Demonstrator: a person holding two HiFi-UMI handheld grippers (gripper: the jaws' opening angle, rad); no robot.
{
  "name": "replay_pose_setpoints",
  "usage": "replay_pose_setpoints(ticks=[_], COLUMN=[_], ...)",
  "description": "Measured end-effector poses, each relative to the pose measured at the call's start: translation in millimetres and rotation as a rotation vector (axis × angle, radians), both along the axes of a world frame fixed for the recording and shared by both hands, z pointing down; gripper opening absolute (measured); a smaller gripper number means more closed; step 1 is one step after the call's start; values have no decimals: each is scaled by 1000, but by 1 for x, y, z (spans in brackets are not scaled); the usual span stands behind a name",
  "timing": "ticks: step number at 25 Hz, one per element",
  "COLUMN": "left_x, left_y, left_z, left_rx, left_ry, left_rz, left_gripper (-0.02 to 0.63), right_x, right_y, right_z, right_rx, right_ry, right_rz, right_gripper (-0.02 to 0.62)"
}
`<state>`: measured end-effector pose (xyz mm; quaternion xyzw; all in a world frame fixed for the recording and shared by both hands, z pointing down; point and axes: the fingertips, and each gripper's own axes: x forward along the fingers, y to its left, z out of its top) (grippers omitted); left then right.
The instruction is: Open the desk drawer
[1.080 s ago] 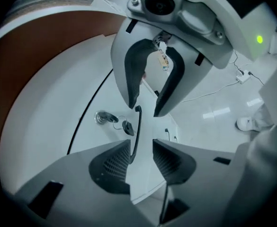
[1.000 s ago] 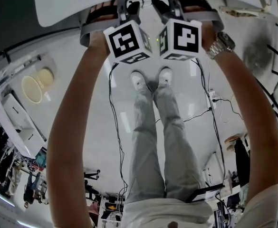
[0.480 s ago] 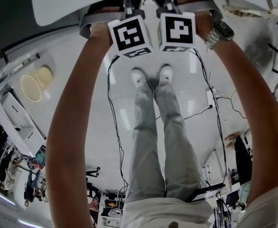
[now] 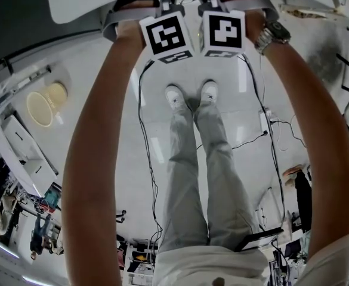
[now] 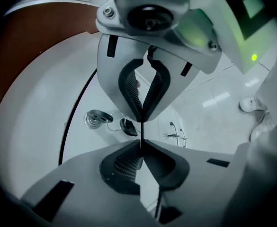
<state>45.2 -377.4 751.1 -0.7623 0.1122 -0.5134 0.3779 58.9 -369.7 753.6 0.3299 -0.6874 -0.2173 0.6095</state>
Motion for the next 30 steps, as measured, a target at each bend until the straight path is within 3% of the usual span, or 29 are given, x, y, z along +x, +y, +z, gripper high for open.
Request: replay_pose_setpoints(ticks=[30], left_x=[-24], left_y=[78], left_z=[3], left_rx=[-32], left_ry=[-31], left_rz=[32], left_gripper=[21], right_x=[-24], right_y=[79], right_z=[2], right_rx=[-34], right_ry=[-29], right_rz=[2], right_gripper=[35])
